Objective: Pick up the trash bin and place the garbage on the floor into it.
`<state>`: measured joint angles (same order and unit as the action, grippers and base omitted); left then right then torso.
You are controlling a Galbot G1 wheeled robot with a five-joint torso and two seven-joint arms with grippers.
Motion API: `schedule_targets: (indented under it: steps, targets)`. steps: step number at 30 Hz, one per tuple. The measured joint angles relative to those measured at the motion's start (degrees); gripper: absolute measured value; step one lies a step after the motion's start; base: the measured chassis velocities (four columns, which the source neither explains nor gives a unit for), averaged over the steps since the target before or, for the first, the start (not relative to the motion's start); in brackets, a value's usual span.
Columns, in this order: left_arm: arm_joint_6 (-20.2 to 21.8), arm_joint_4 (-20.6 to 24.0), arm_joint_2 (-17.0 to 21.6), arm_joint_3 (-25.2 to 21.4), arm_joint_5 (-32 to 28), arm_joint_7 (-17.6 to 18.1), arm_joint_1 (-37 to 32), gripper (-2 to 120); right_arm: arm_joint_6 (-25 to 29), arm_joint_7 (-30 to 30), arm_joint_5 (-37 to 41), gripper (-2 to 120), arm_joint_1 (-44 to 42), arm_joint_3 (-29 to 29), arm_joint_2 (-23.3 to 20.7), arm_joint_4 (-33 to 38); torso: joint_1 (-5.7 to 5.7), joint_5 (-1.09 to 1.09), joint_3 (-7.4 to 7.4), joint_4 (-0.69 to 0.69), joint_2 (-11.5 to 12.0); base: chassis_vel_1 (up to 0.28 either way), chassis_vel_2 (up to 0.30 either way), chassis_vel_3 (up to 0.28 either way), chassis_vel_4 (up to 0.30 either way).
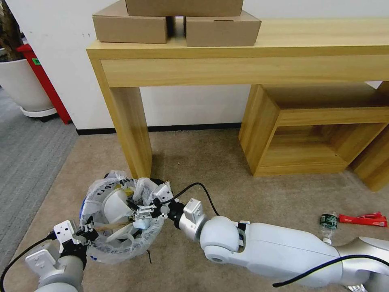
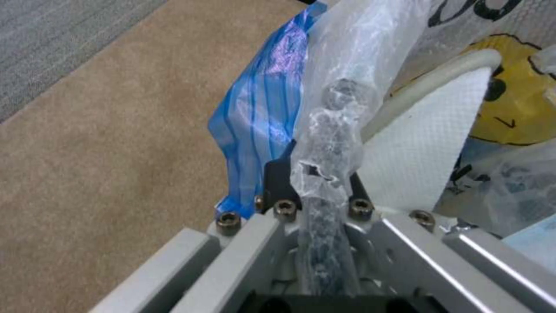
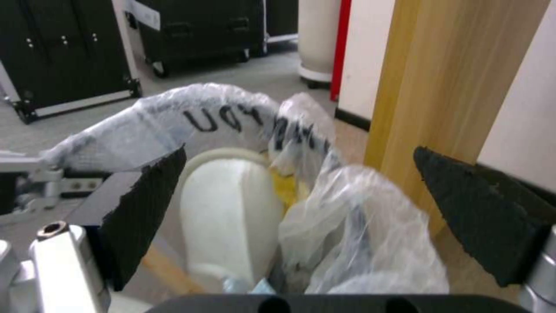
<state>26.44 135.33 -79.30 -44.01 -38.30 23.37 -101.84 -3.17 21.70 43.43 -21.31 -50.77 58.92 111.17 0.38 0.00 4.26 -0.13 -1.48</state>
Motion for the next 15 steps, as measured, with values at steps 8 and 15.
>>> schedule_targets:
  steps: [8, 15]
  targets:
    - [-0.13, -0.88, 0.76, -0.3, -0.81, 0.07, 0.91, 0, 3.44, 0.67, 4.27, 100, 0.41, 1.31, 3.57, -1.48, 0.0, 0.0, 0.0, 0.0, 0.0, 0.0, 0.0, 0.0, 0.0]
    - [0.01, -1.68, 1.65, -0.64, -1.58, 0.27, 1.76, 0, 3.77, 1.65, 10.15, 100, -0.57, 4.28, 4.23, -0.87, 0.0, 0.0, 0.0, 0.0, 0.0, 0.0, 0.0, 0.0, 0.0]
